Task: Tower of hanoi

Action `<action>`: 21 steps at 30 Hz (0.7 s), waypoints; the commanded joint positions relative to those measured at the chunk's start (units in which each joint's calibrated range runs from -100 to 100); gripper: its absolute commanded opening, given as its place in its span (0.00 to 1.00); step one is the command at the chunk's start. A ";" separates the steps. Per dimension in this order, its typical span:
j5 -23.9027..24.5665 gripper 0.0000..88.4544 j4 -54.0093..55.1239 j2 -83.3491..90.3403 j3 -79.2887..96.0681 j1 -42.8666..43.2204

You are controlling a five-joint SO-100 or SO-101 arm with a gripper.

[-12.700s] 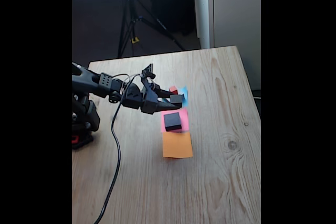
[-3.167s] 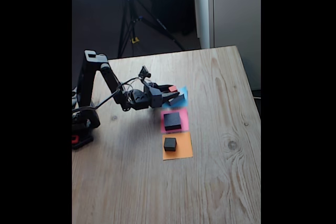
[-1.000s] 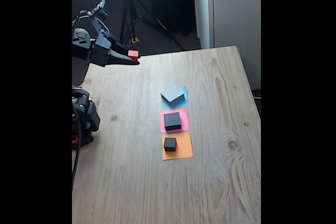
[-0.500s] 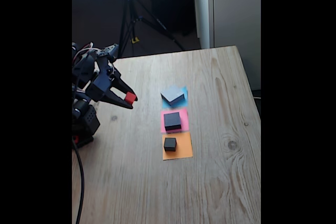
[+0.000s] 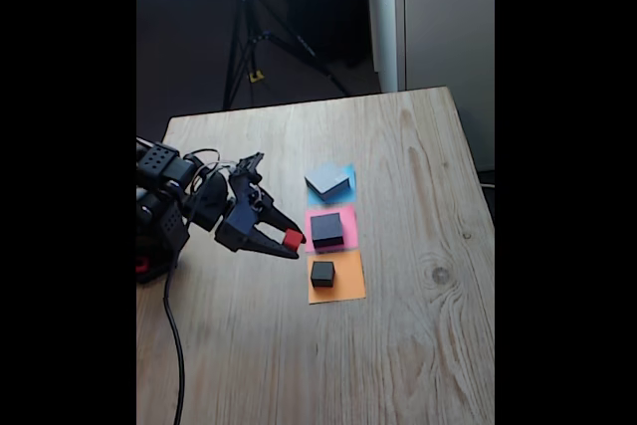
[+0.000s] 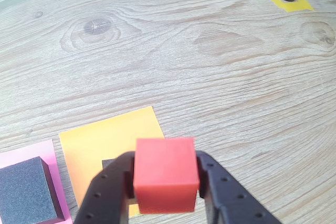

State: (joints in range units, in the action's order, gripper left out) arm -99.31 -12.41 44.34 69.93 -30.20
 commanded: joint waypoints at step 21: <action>-0.69 0.05 49.44 -32.15 7.53 3.08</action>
State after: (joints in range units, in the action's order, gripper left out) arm -99.31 32.67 13.38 77.57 -27.93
